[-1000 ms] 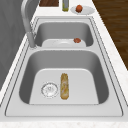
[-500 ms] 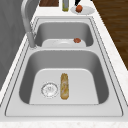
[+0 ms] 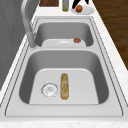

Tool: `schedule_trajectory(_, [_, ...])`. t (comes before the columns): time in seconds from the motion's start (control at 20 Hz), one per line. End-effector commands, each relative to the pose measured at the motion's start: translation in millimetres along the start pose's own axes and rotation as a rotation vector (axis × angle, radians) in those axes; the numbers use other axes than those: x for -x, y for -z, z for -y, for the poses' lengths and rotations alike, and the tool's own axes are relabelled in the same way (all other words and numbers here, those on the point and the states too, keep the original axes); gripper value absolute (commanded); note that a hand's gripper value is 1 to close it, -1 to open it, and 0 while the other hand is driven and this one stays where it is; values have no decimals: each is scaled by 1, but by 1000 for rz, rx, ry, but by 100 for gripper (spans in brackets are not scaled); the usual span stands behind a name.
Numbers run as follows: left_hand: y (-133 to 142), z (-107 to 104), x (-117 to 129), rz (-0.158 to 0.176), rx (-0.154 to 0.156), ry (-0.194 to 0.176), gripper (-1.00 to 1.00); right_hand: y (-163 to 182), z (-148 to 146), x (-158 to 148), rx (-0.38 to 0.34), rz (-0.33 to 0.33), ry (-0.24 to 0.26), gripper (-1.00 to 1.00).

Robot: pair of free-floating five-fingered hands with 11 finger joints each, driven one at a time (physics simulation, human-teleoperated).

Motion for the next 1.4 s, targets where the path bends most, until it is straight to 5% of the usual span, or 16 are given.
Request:
schedule_trajectory(0.0, [0, 0, 0, 0, 0, 0, 0, 3, -5, 10, 2, 6, 6, -100])
schedule_trajectory(0.35, [0, 0, 0, 0, 0, 0, 0, 19, -3, 10, -21, -43, -13, -100])
schedule_trajectory(1.35, [0, 0, 0, 0, 0, 0, 0, 44, -16, 10, -27, -45, -30, -100])
